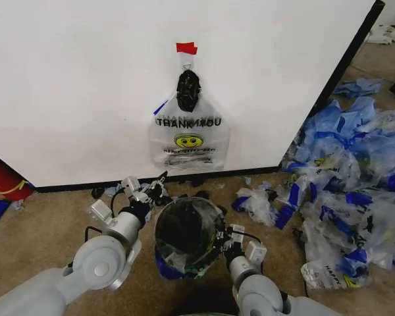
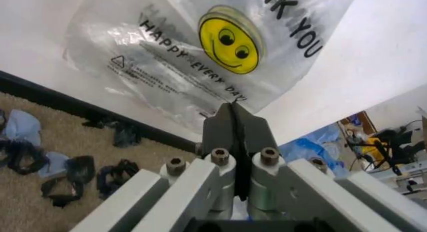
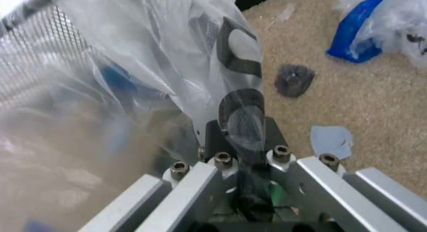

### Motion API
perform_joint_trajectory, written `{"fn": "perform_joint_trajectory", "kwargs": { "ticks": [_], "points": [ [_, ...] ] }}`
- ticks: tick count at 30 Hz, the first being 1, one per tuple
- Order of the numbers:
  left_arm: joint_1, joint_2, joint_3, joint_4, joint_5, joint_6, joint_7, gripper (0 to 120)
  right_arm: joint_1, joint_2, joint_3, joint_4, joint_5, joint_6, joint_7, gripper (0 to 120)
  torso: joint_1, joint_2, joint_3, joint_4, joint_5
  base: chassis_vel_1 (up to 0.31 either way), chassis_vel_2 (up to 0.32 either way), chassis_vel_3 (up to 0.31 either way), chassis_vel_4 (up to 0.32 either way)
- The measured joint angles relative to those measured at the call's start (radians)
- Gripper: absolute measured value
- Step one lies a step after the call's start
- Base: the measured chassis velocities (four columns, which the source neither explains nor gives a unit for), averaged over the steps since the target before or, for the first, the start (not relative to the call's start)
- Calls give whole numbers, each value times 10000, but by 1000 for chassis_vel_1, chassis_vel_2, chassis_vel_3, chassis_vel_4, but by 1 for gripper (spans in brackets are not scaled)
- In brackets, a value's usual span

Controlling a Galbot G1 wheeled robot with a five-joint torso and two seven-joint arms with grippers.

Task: Pick up the garbage bag from the wall and place it over the trash bin.

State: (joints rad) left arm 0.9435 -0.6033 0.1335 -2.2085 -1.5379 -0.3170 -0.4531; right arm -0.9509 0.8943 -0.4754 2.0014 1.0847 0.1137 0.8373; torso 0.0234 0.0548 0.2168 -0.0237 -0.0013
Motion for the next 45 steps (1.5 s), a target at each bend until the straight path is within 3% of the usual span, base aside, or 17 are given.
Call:
{"fn": "perform_joint_trajectory", "kwargs": {
  "ticks": [5,9,12,14,27,33,40,45],
  "points": [
    [-59,-58,91,122,22,-5,2,0,-19,-153,29,-85,-141,-6,-59,12,0,-1,1,2,1,0,0,0,0],
    [-93,-156,177,258,101,-12,17,0,-44,-251,18,13,-295,-41,-72,30,1,-1,1,3,3,0,0,0,0],
    [-97,-185,193,281,111,-16,18,0,-43,-298,11,64,-356,-64,-61,36,1,-2,2,4,5,0,0,0,0],
    [-85,-237,202,294,164,-26,22,0,-35,-416,5,191,-500,-70,-59,47,1,-2,1,2,2,0,0,0,0],
    [112,-283,22,203,262,-48,30,0,-66,-642,-178,658,-1174,-10,-217,93,1,-2,1,1,1,0,0,0,0],
    [455,-272,-227,152,356,-55,76,0,-70,-735,-199,667,-1618,199,-577,100,1,-2,1,1,0,0,0,0,0],
    [775,-572,-721,223,961,9,243,0,-149,-668,241,278,-3062,2013,-3016,100,1,-2,1,1,2,0,0,0,0],
    [1153,-1079,-1564,440,2642,413,704,0,-187,-689,2314,21,-3419,3546,-5378,100,1,-1,1,1,1,0,0,0,0]
  ]
}}
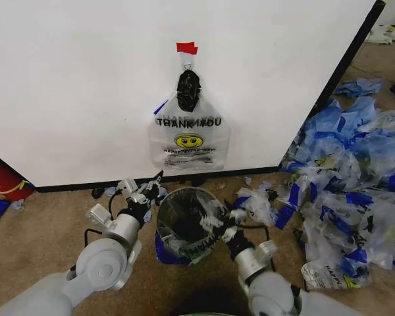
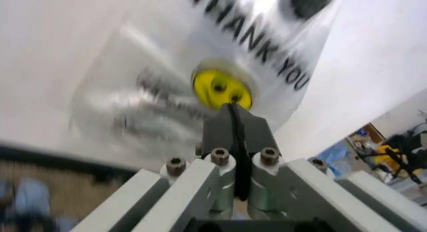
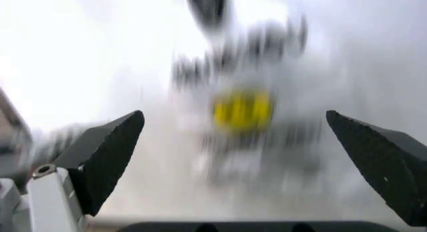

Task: Pick up the garbage bag from the wall and place it over the trash bin.

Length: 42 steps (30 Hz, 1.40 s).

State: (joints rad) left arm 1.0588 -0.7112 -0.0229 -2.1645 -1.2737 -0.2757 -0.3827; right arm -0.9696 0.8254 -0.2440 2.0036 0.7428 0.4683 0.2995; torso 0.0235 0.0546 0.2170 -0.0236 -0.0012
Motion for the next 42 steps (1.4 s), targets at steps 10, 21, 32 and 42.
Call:
{"fn": "perform_joint_trajectory", "kwargs": {
  "ticks": [10,21,32,42],
  "points": [
    [1424,-1380,-2064,806,3550,34,854,8,-1461,-2,4281,157,-670,424,-726,100,0,0,-2,0,6,0,0,0,0],
    [2974,-2985,-4264,635,5949,-97,2091,50,-4539,839,7325,879,-2165,662,-1115,100,-1,0,-3,-2,-5,0,0,0,0],
    [4172,-4768,-5652,-65,7202,-587,3018,88,-6651,2117,7982,1227,-3831,414,-386,100,-1,1,-2,-1,0,0,0,0,0],
    [4863,-5502,-6100,-348,7599,-757,3151,100,-6808,2634,8049,1045,-4371,499,-243,100,-1,0,-1,2,0,0,0,0,0]
  ]
}}
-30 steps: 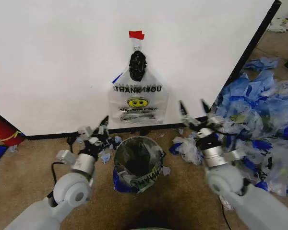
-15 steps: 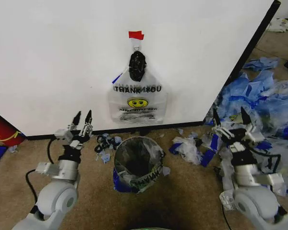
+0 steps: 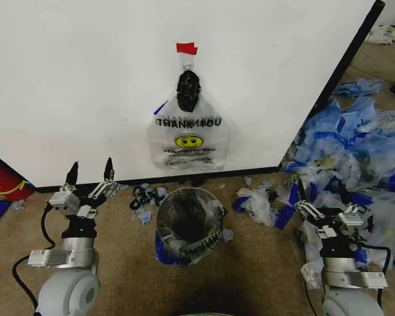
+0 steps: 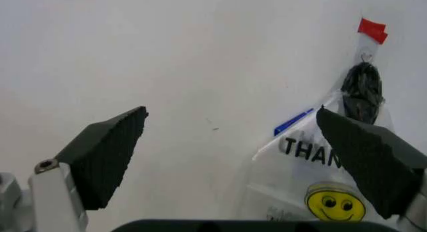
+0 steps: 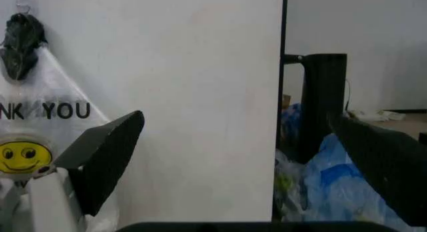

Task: Pick up the garbage bag from the wall and place it over the trash bin.

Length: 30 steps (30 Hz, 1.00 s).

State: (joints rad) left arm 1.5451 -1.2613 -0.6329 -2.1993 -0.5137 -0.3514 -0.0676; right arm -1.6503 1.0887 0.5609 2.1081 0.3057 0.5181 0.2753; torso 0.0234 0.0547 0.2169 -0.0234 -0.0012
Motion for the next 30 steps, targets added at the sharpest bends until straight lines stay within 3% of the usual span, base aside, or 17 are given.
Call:
{"fn": "perform_joint_trajectory", "kwargs": {
  "ticks": [30],
  "points": [
    [80,-161,72,-27,198,-90,-77,100,-121,100,-98,-34,-201,68,117,100,1,0,0,-2,0,0,0,0,0]
  ]
}}
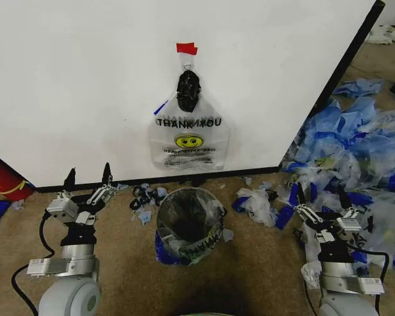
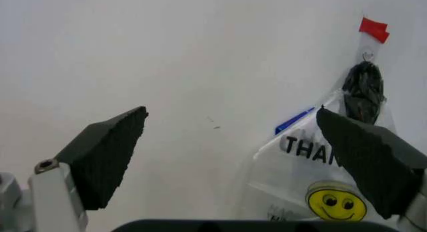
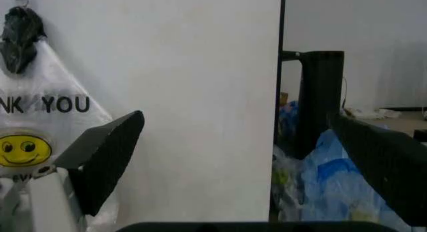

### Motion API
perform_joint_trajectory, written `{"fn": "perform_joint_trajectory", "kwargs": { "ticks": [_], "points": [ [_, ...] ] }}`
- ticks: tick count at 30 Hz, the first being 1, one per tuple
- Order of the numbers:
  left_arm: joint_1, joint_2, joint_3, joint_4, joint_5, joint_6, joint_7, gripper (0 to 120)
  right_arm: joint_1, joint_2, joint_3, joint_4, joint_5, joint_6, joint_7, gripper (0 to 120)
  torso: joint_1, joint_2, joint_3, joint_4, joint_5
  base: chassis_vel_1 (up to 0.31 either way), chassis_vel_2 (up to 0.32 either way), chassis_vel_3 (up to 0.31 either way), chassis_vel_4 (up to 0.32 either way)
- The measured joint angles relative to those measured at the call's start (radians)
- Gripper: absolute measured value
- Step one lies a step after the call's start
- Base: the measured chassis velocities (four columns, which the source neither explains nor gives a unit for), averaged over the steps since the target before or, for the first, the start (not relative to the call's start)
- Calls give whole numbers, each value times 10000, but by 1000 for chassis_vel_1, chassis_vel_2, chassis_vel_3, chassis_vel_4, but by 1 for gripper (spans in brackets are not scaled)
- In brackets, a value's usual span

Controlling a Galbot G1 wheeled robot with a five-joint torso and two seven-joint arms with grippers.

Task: Pick up the garbage bag from the wall and place it over the trash bin.

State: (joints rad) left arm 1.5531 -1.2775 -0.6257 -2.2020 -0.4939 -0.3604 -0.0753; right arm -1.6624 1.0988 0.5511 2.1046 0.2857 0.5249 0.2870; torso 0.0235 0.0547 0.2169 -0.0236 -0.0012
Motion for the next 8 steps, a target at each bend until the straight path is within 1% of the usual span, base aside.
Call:
{"fn": "perform_joint_trajectory", "kwargs": {
  "ticks": [8],
  "points": [
    [-2,5,6,1,-8,1,-6,100,5,-5,-6,0,5,0,0,100,0,0,0,0,0,0,0,0,0]
  ]
}}
